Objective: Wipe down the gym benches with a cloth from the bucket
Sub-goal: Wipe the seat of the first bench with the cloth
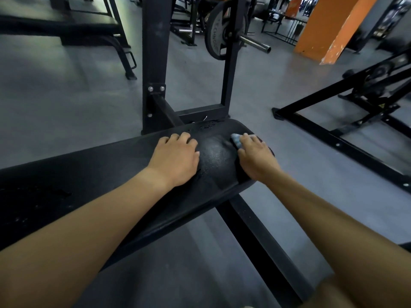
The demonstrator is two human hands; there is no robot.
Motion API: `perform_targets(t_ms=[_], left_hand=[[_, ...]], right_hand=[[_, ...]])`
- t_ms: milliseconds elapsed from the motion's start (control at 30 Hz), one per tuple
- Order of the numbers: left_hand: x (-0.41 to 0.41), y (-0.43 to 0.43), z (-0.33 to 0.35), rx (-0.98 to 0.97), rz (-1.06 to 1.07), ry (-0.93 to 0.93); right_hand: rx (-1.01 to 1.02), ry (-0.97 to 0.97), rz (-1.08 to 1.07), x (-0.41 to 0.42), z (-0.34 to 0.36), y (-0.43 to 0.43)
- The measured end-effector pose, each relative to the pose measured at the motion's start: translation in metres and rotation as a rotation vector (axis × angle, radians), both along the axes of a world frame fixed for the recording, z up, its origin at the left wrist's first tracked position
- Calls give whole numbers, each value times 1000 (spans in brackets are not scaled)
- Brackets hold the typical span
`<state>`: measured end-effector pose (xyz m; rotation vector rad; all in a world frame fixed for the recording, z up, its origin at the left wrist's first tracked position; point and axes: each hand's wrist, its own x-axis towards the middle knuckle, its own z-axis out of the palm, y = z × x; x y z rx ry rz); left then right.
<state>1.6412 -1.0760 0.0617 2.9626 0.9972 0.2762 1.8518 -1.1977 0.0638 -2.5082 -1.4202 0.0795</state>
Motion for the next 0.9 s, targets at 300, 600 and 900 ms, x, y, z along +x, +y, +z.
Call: perform_targets(t_ms=[300, 600, 900], left_hand=[[8, 1, 0, 3, 61, 29], [3, 10, -3, -31, 24, -33], [4, 13, 0, -52, 24, -49]], right_hand=[[15, 50, 394, -15, -3, -7], [-16, 1, 171, 1, -7, 12], [-52, 37, 374, -6, -2, 6]])
